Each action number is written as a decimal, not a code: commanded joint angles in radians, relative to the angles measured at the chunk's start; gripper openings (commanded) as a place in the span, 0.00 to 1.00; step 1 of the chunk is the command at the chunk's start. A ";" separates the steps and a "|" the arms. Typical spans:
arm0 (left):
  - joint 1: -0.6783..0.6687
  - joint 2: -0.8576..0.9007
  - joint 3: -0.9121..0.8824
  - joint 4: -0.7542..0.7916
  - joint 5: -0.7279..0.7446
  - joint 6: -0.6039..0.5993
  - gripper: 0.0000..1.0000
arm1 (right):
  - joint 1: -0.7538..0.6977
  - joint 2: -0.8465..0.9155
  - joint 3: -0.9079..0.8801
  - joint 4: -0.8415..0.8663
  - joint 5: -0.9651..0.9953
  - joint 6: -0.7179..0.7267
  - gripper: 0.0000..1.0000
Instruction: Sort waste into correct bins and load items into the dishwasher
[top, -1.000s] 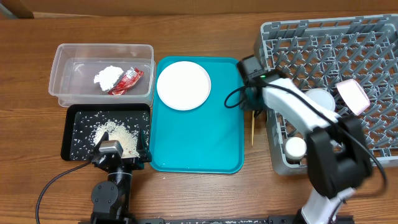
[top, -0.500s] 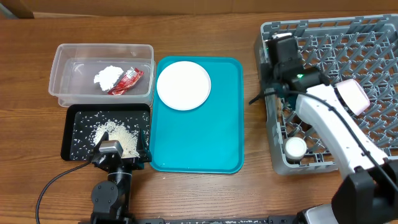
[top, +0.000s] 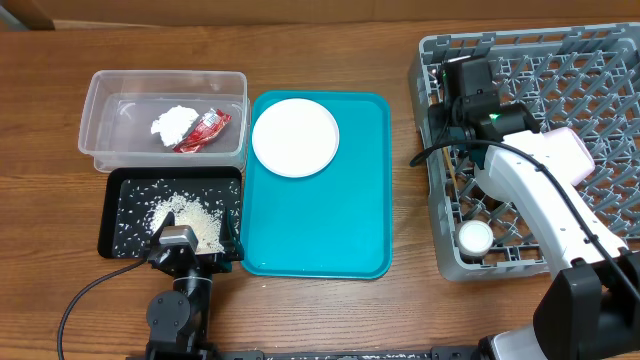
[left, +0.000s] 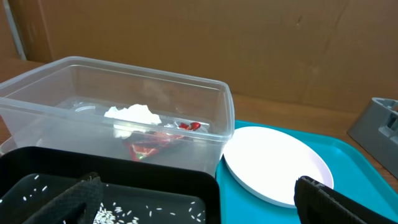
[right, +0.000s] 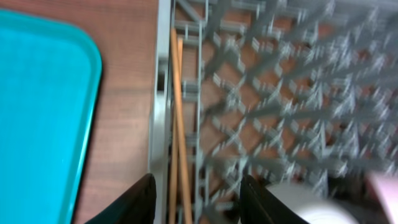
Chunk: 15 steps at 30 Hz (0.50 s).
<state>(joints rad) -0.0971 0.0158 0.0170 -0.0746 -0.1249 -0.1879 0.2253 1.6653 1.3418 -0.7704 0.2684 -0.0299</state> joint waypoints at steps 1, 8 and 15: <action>0.008 -0.010 -0.008 0.004 -0.009 -0.015 1.00 | 0.007 0.011 0.002 -0.058 -0.010 0.137 0.47; 0.008 -0.010 -0.008 0.004 -0.008 -0.015 1.00 | 0.004 0.044 0.001 -0.179 -0.132 0.247 0.51; 0.008 -0.010 -0.008 0.004 -0.008 -0.015 1.00 | 0.018 0.145 -0.001 -0.201 -0.204 0.249 0.39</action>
<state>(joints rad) -0.0971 0.0158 0.0170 -0.0750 -0.1246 -0.1879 0.2333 1.7683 1.3415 -0.9710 0.1101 0.1967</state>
